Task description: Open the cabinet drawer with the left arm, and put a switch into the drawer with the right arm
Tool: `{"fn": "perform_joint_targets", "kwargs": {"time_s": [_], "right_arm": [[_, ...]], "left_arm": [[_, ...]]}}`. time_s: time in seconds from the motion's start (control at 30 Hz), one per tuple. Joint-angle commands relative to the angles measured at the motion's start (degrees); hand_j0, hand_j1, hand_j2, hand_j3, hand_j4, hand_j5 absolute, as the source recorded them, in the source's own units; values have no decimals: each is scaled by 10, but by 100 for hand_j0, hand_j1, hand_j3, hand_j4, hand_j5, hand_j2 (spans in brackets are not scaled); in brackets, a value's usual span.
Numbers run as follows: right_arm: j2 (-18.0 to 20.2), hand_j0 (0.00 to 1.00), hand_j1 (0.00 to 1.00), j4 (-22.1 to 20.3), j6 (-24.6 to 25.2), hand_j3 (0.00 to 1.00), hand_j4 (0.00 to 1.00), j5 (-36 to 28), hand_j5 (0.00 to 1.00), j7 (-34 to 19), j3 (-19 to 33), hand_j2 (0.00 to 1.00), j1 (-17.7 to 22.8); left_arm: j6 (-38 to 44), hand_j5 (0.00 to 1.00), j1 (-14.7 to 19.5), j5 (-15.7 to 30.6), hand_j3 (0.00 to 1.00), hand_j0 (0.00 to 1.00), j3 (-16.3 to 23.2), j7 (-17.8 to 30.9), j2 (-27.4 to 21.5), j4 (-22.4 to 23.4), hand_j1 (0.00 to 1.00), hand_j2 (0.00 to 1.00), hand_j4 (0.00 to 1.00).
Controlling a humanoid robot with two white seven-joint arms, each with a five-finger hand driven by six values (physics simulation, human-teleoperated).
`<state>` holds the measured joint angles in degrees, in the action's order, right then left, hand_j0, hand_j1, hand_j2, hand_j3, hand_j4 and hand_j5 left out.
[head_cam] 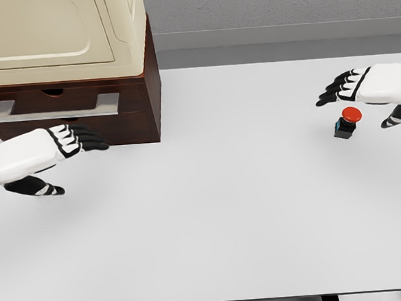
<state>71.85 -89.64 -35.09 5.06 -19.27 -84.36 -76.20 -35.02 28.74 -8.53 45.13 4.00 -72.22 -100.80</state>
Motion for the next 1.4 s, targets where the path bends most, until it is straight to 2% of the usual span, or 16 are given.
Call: {"fn": "perform_joint_targets", "kwargs": {"time_s": [0.0, 0.07, 0.13, 0.2, 0.27, 0.33, 0.37, 0.47, 0.57, 0.6, 0.67, 0.83, 0.93, 1.07, 1.17, 1.37], "right_arm": [[-2, 100, 100, 0, 1, 100, 100, -3, 100, 1, -1, 100, 0], [-15, 100, 100, 2, 1, 100, 100, -4, 100, 4, -2, 100, 0], [-16, 100, 100, 12, 1, 100, 100, -1, 100, 42, -9, 100, 1], [-15, 100, 100, 22, 1, 100, 100, 20, 100, 37, -15, 100, -10], [-17, 100, 100, 33, 1, 100, 100, 32, 100, -6, -15, 100, -12], [-25, 100, 100, 61, 1, 100, 100, 32, 100, -37, -41, 100, -15], [-43, 100, 100, 76, 1, 100, 100, 32, 100, -52, -52, 100, -15], [-77, 100, 100, 100, 1, 100, 100, 31, 100, -53, -64, 100, -27], [-102, 100, 100, 101, 1, 100, 100, 28, 100, -52, -82, 100, -55], [-105, 100, 100, 110, 1, 100, 100, 28, 100, -52, -82, 100, -56], [-144, 100, 100, 141, 1, 100, 100, 29, 100, -52, -85, 100, -56], [-159, 100, 100, 174, 1, 100, 100, 31, 100, -53, -88, 100, -51], [-149, 100, 100, 171, 1, 100, 100, 33, 100, -55, -92, 100, -51], [-117, 100, 100, 148, 1, 100, 100, 35, 100, -56, -104, 100, -50], [-117, 100, 100, 136, 1, 100, 100, 35, 100, -55, -105, 100, -49], [-125, 100, 100, 147, 1, 100, 100, 34, 100, -56, -104, 100, -46]], "left_arm": [[0, 100, 0, 18, 100, 100, -8, 14, 2, -1, 100, 100, 100], [0, 100, 5, 39, 100, 100, -8, 24, 4, -1, 100, 100, 100], [0, 100, 11, 59, 100, 100, -8, 38, 1, 0, 100, 100, 100], [0, 100, 32, 88, 100, 100, -7, 69, -1, 3, 100, 100, 100], [0, 100, 41, 120, 100, 100, -7, 107, -1, 10, 100, 100, 100], [0, 100, 56, 145, 100, 100, -7, 109, -1, 11, 100, 100, 100], [0, 100, 60, 146, 100, 100, -7, 114, -1, 11, 100, 100, 100], [0, 100, 61, 182, 100, 100, -6, 118, 2, 21, 100, 100, 100], [0, 100, 66, 229, 100, 100, -6, 169, 6, 32, 100, 100, 100], [0, 100, 66, 230, 100, 100, -6, 170, 6, 39, 100, 100, 100], [0, 100, 66, 230, 100, 100, -6, 171, 8, 70, 100, 100, 100], [0, 100, 70, 229, 100, 100, -6, 169, 38, 131, 100, 100, 100], [0, 100, 80, 228, 100, 100, -6, 168, 61, 152, 100, 100, 100], [0, 100, 81, 225, 100, 100, -1, 165, 66, 167, 100, 100, 100], [0, 100, 81, 223, 100, 100, 1, 165, 66, 167, 100, 100, 100], [0, 100, 77, 222, 100, 100, 17, 162, 62, 166, 100, 100, 100]]}}
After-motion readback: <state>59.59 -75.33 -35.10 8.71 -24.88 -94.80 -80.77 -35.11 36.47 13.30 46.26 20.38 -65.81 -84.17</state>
